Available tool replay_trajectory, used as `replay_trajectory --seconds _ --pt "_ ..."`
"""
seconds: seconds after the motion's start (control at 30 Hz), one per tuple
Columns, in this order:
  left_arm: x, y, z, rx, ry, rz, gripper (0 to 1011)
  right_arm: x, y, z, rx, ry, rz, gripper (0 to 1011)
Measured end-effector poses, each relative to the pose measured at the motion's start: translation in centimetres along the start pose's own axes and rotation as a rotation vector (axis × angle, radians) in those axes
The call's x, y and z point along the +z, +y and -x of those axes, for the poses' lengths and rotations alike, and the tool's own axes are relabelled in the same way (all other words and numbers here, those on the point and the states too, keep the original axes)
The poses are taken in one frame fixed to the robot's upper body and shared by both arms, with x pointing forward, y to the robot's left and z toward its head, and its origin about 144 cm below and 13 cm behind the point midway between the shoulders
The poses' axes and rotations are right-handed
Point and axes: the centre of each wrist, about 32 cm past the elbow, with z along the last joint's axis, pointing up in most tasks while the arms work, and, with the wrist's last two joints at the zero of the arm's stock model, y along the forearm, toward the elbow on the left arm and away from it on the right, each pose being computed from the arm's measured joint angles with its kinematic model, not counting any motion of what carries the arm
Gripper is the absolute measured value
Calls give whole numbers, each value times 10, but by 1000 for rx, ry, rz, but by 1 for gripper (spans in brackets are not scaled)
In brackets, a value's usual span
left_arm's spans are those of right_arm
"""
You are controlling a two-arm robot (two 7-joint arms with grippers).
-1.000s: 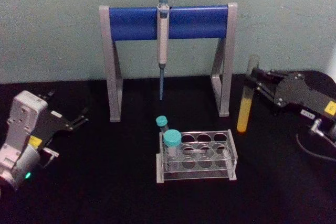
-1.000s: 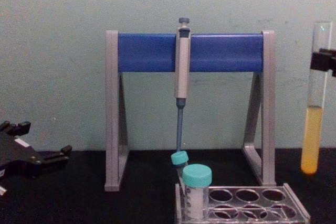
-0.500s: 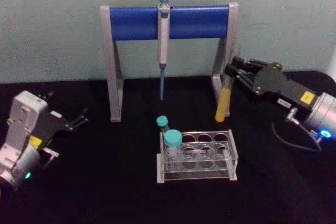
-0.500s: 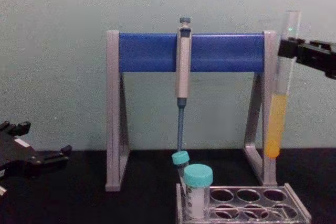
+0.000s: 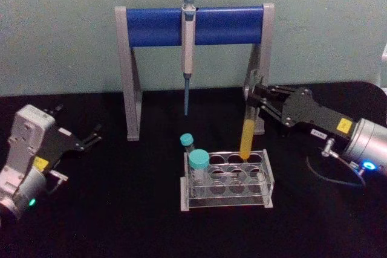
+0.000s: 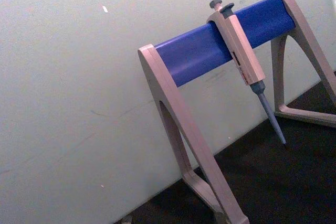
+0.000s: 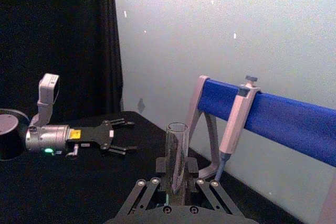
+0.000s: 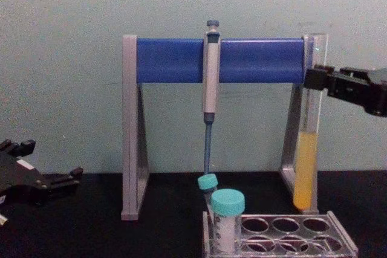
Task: Pick up the test tube from the test tube rack, shake it, then place it back into the test tube rack.
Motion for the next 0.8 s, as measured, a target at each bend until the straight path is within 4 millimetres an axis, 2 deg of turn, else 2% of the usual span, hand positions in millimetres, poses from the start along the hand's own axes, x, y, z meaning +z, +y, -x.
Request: replay_trajectory --seconds 0.8 --pt "0 0 0 0 0 0 1001 -24 12 -7 -11 22 17 228"
